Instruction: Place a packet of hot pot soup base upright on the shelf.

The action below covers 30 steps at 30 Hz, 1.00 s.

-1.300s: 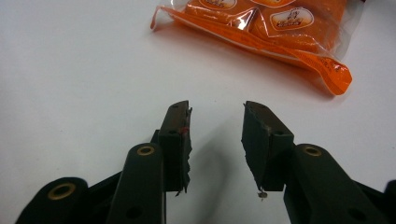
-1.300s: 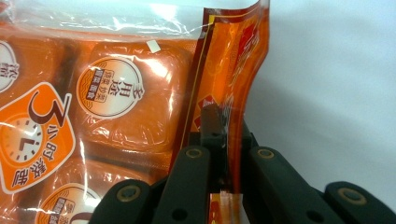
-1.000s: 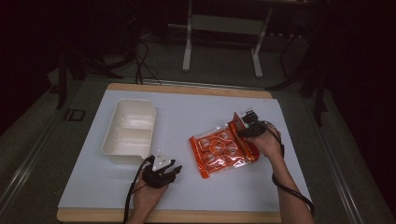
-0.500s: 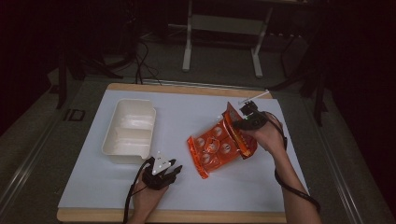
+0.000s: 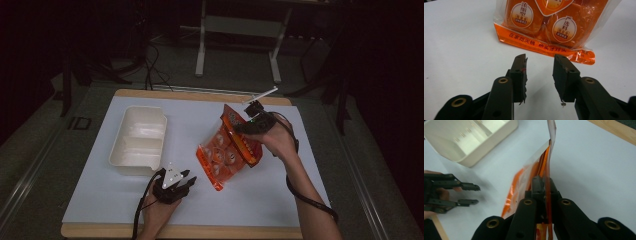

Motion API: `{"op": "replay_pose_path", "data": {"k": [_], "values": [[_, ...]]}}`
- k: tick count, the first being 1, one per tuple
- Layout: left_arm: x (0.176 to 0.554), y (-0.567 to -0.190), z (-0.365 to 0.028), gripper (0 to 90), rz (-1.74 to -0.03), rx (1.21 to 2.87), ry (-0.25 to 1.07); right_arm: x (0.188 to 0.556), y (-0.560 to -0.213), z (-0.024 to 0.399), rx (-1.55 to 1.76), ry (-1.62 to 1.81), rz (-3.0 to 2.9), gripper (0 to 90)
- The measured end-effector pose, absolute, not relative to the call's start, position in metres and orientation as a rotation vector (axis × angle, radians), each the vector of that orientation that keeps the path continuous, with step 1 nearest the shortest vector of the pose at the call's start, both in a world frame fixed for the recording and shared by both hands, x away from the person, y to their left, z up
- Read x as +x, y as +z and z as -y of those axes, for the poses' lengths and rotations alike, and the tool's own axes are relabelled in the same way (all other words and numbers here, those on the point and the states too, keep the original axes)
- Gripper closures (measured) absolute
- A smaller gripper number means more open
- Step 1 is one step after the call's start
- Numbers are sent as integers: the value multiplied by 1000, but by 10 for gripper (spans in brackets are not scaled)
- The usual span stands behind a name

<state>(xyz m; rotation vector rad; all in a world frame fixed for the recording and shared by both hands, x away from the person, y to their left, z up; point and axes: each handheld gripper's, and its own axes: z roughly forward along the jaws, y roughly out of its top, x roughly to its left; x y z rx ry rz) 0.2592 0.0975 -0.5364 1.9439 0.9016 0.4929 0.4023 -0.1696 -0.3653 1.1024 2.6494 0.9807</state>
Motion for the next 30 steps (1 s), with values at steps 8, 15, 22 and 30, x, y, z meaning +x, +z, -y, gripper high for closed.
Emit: {"op": "replay_pose_path", "data": {"k": [8,15,22,30], "values": [[261,-537,-98,643,-930,1944,481,396,-358,151,1089,1051,-2643,900],[264,-538,-103,637,-964,1927,439,392,-353,143,1079,1119,-2654,900],[264,-539,-101,626,-973,1940,447,386,-347,133,1068,1156,-2659,900],[265,-539,-102,624,-990,1935,441,381,-337,125,1041,1201,-2647,900]]}}
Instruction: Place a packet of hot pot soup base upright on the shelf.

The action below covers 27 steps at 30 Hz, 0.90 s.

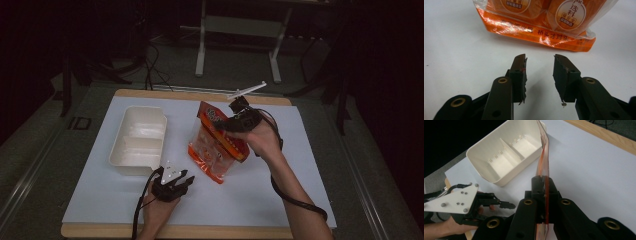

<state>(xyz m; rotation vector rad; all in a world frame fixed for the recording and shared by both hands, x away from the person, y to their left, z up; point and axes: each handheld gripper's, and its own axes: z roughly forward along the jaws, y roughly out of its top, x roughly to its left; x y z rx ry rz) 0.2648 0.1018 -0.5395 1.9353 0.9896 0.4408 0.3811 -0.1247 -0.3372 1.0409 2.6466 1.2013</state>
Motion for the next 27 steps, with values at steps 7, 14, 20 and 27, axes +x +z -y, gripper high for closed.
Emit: {"op": "replay_pose_path", "data": {"k": [7,14,20,27], "values": [[265,-540,-102,624,-992,1950,440,382,-333,116,1053,1224,-2626,900],[264,-540,-100,624,-989,1957,457,385,-329,109,1080,1236,-2587,900],[264,-540,-101,609,-995,1951,458,389,-327,103,1107,1253,-2557,900],[265,-540,-101,607,-1001,1947,453,394,-327,95,1119,1260,-2543,900]]}}
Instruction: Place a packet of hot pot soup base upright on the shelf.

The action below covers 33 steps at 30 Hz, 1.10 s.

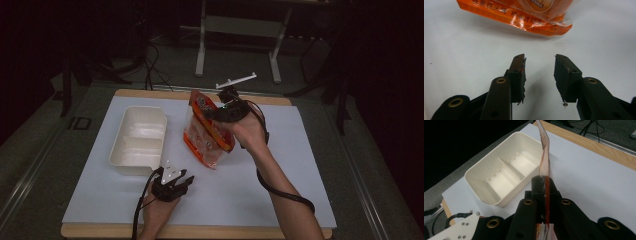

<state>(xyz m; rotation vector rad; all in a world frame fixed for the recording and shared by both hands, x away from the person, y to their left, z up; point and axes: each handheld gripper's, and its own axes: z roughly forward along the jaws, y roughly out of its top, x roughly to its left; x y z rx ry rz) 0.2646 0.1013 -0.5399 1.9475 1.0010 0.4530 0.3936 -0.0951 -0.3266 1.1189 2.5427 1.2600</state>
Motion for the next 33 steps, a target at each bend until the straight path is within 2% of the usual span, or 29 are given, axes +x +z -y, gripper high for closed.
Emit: {"op": "replay_pose_path", "data": {"k": [33], "values": [[264,-540,-101,597,-1002,1950,455,405,-318,58,1056,1348,-2496,900]]}}
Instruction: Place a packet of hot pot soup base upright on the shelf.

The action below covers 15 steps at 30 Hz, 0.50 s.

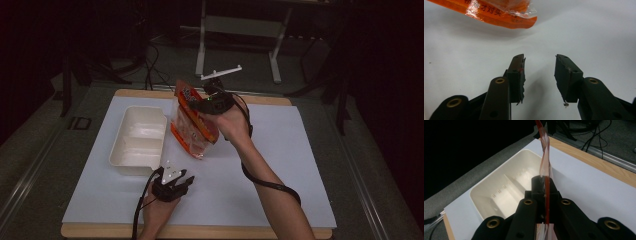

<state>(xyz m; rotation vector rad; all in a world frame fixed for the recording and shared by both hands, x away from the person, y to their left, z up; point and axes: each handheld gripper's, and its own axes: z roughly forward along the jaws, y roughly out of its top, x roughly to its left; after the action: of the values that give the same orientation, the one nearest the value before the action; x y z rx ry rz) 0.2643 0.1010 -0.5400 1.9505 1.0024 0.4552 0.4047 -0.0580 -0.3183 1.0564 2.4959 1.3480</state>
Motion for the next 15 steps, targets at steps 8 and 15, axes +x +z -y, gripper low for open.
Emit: {"op": "replay_pose_path", "data": {"k": [8,15], "values": [[264,-540,-101,598,-1005,1942,462,407,-317,45,1039,1361,-2500,900],[264,-540,-101,601,-1002,1946,460,407,-309,33,1005,1373,-2497,900]]}}
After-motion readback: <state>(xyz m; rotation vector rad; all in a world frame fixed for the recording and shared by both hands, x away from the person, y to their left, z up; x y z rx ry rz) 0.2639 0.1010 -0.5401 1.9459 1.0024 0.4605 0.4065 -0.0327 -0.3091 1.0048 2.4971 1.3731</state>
